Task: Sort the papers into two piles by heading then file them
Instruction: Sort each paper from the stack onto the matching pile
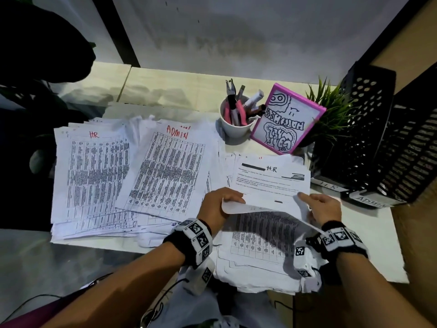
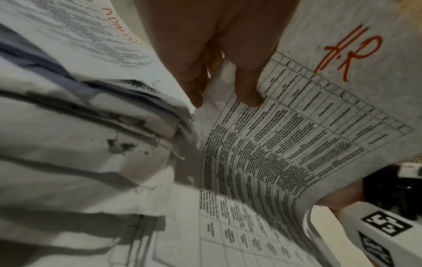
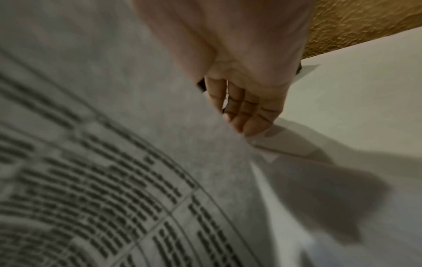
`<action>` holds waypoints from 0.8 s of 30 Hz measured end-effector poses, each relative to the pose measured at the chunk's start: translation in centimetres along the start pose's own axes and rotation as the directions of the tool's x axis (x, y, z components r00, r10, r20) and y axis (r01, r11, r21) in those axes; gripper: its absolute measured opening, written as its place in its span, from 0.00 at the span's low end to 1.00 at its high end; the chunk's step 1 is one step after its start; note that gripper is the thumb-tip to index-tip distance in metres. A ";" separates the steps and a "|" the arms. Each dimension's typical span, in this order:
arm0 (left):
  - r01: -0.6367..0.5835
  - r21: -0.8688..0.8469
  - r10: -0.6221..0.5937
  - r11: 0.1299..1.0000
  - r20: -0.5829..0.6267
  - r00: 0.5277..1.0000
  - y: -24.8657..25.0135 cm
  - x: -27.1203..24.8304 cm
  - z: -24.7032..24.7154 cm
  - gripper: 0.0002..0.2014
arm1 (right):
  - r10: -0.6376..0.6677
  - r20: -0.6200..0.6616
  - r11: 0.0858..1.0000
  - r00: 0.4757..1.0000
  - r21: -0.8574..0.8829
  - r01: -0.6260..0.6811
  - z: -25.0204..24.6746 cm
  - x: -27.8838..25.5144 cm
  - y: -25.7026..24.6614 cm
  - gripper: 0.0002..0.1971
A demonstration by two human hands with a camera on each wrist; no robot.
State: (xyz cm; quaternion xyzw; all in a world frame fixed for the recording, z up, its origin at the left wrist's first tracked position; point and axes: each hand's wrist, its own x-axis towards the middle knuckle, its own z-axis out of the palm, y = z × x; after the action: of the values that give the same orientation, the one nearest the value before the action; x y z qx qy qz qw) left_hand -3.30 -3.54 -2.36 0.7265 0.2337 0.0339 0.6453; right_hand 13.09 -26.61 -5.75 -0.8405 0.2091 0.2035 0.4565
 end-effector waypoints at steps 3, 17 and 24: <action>0.049 -0.018 -0.049 0.999 -0.023 0.999 0.0 -0.1 0.1 0.15 | -0.032 -0.013 0.994 0.999 -0.103 0.030 0.6 0.5 0.1 0.15; 0.202 -0.203 -0.216 0.958 -0.050 0.975 0.4 1.0 0.8 0.08 | -0.351 -0.053 0.930 0.935 0.098 0.355 -3.7 -3.1 1.7 0.13; 0.196 -0.081 -0.192 0.977 0.057 0.980 0.8 1.3 0.4 0.30 | -0.318 0.279 0.859 0.906 0.489 0.151 -4.9 -6.5 0.2 0.13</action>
State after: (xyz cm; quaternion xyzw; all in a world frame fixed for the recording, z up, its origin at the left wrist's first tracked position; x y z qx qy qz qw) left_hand -1.75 -3.43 -1.97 0.6722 0.2859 -0.0371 0.6819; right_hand 8.27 -29.79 0.01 -0.6788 0.0608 0.2366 0.6925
